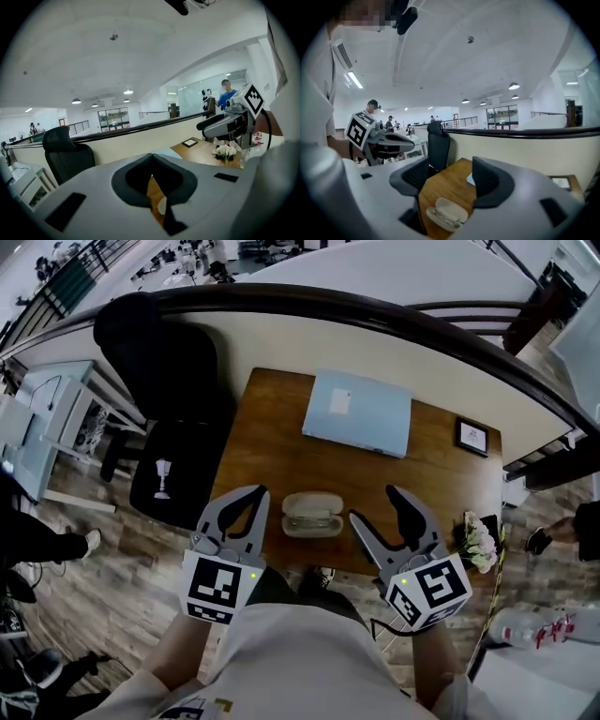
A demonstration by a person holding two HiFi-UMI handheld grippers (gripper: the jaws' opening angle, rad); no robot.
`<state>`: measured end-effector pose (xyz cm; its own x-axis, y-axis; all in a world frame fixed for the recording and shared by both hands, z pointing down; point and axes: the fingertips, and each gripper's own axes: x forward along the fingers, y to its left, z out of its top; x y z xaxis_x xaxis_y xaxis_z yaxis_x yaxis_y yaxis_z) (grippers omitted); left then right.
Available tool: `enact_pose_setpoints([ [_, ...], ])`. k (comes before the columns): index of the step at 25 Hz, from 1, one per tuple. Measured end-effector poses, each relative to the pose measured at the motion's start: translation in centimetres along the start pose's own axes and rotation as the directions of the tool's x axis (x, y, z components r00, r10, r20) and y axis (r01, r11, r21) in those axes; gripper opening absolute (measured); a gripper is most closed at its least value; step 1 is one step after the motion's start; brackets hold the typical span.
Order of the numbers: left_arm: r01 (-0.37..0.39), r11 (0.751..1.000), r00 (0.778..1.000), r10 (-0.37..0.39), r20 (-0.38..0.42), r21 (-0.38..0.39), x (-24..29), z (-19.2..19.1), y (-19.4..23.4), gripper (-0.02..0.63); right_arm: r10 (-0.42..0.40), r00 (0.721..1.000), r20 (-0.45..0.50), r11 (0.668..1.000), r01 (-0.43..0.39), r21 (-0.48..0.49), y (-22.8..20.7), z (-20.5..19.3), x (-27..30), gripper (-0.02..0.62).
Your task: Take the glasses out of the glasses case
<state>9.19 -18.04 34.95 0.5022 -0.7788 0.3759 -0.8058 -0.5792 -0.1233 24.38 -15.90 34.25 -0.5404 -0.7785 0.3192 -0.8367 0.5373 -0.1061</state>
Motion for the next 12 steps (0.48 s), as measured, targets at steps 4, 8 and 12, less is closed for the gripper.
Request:
enact_pose_setpoints([
  [4,-0.036,0.999,0.999,0.036,-0.026,-0.013,-0.3,-1.0,0.5,0.002,0.04,0.999,-0.017,0.999,-0.039,0.004,0.2,-0.7,1.1,0.29],
  [8,-0.036,0.999,0.999,0.036,-0.034,-0.022,-0.6,-1.5,1.1,0.002,0.049,0.998,-0.034,0.999,-0.049,0.003,0.9,-1.1,1.9,0.29],
  [12,-0.026,1.0,0.999,0.026,-0.039,-0.013,-0.4,-1.6,1.9,0.003,0.045,0.997,-0.055,0.999,-0.044,0.014,1.6,-1.6,2.8,0.29],
])
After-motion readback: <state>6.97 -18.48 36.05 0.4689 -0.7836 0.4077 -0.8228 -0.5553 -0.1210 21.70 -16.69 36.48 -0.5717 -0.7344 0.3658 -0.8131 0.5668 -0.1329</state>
